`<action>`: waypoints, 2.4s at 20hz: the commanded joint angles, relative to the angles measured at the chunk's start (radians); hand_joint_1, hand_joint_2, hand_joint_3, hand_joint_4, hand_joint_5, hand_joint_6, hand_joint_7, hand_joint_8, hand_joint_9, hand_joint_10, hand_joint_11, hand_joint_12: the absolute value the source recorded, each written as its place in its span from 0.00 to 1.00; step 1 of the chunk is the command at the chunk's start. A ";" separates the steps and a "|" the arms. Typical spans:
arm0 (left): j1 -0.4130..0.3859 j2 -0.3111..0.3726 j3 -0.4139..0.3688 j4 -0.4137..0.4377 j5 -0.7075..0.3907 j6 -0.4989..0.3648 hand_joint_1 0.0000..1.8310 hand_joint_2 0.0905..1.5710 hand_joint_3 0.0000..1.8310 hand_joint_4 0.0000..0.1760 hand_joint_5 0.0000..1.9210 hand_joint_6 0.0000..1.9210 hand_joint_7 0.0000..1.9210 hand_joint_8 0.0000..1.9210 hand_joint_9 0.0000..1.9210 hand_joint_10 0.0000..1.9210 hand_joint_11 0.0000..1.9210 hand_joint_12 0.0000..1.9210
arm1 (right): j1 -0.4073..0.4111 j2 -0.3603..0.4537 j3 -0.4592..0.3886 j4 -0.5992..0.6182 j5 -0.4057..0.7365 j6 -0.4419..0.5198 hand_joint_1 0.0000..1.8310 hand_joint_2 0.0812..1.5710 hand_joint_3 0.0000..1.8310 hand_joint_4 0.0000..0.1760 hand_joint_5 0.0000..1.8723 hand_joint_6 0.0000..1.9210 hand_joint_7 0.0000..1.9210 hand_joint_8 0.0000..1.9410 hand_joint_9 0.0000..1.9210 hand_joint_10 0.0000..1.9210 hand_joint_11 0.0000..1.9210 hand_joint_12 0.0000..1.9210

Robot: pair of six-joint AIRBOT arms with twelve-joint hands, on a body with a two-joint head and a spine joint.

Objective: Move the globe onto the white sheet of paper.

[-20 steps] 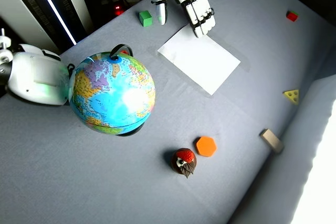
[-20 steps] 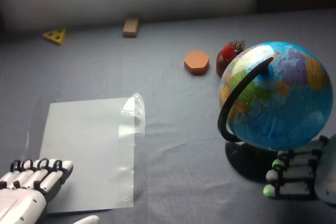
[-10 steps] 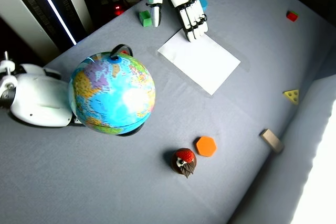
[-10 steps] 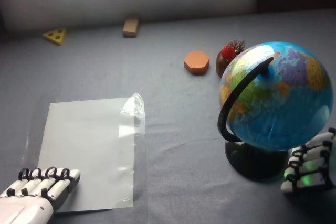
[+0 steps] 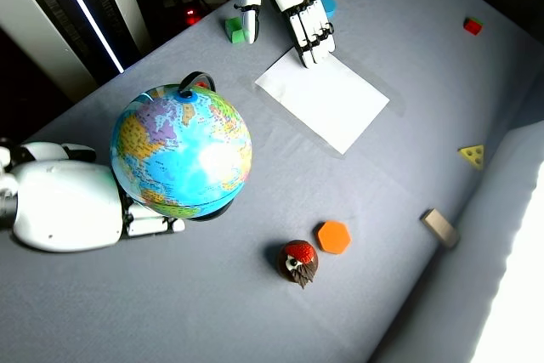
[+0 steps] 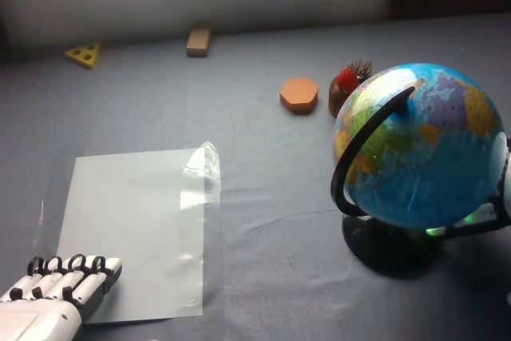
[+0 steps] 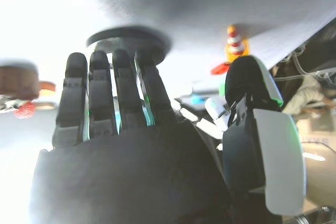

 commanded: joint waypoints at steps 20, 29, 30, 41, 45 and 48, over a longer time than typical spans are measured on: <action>-0.028 0.022 -0.018 0.000 -0.088 -0.006 0.00 0.70 0.03 0.00 0.00 0.00 0.00 0.00 0.00 0.00 0.00 0.00 | 0.029 -0.140 0.003 0.051 -0.033 -0.038 0.00 0.74 0.00 0.00 0.09 0.01 0.07 0.00 0.06 0.00 0.00 0.10; -0.028 0.022 -0.037 -0.011 -0.092 0.001 0.00 0.70 0.02 0.00 0.00 0.00 0.00 0.00 0.00 0.00 0.00 0.00 | 0.061 -0.287 -0.004 -0.071 -0.156 0.095 0.00 0.74 0.00 0.00 0.09 0.00 0.07 0.00 0.06 0.00 0.00 0.13; -0.030 0.021 -0.039 -0.013 -0.092 0.001 0.00 0.70 0.02 0.00 0.00 0.00 0.00 0.00 0.00 0.00 0.00 0.00 | 0.069 -0.303 -0.005 -0.091 -0.175 0.128 0.00 0.74 0.00 0.00 0.09 0.00 0.08 0.00 0.06 0.00 0.00 0.15; -0.038 0.014 -0.060 -0.021 -0.101 0.013 0.00 0.70 0.02 0.00 0.00 0.00 0.00 0.00 0.00 0.00 0.00 0.00 | 0.127 -0.457 -0.005 -0.157 -0.371 0.227 0.00 0.74 0.00 0.00 0.08 0.00 0.07 0.00 0.06 0.00 0.00 0.13; -0.040 0.015 -0.059 -0.025 -0.101 0.013 0.00 0.70 0.02 0.00 0.00 0.00 0.00 0.00 0.00 0.00 0.00 0.00 | 0.131 -0.512 0.026 -0.166 -0.390 0.228 0.00 0.74 0.00 0.00 0.09 0.00 0.07 0.00 0.06 0.00 0.00 0.13; -0.038 0.018 -0.058 -0.030 -0.101 0.007 0.00 0.70 0.02 0.00 0.00 0.00 0.00 0.00 0.00 0.00 0.00 0.00 | 0.136 -0.537 0.041 -0.166 -0.405 0.244 0.00 0.74 0.00 0.00 0.09 0.00 0.07 0.00 0.06 0.00 0.00 0.13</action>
